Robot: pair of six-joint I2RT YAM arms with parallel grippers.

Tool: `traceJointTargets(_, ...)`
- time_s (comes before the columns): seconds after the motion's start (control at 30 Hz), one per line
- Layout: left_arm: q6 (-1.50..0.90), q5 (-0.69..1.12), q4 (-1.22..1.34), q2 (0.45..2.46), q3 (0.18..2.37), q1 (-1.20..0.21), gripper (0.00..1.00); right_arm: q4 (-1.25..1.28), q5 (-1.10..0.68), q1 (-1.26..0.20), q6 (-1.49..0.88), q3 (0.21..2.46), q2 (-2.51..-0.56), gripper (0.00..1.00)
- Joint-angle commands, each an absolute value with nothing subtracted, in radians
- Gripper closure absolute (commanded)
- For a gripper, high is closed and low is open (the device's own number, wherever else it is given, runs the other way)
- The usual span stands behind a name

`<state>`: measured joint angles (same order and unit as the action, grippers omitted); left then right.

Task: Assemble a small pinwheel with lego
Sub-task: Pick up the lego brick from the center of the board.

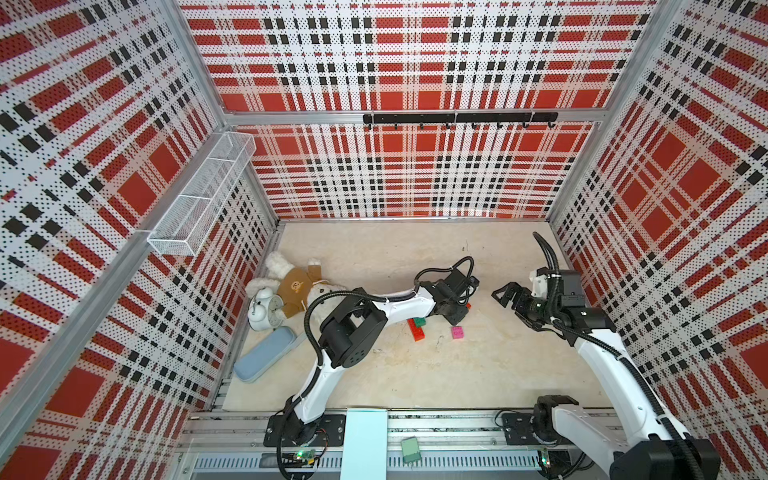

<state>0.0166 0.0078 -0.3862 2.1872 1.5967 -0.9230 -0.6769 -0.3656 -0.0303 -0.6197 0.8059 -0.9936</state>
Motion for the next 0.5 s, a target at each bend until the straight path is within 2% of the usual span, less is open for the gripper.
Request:
traceJointTargets(0.0, 0.023, -0.031, -0.391, 2.193, 1.623, -0.938, 0.70, -0.682, -0.352, -0.029, -0.604, 0.832, -0.965, 0.00)
traceJointTargets(0.07, 0.021, -0.018, -0.386, 2.179, 1.612, -0.940, 0.68, -0.678, -0.356, -0.029, -0.606, 0.826, -0.957, 0.00)
traceJointTargets(0.13, 0.020, -0.032, -0.375, 2.174, 1.606, -0.943, 0.61, -0.680, -0.363, -0.029, -0.610, 0.825, -0.958, 0.00)
traceJointTargets(0.3, 0.018, -0.014, -0.381, 2.211, 1.624, -0.942, 0.65, -0.673, -0.374, -0.030, -0.613, 0.821, -0.953, 0.00)
traceJointTargets(0.47, 0.005, -0.014, -0.357, 2.221, 1.617, -0.945, 0.61, -0.668, -0.377, -0.030, -0.614, 0.808, -0.957, 0.00)
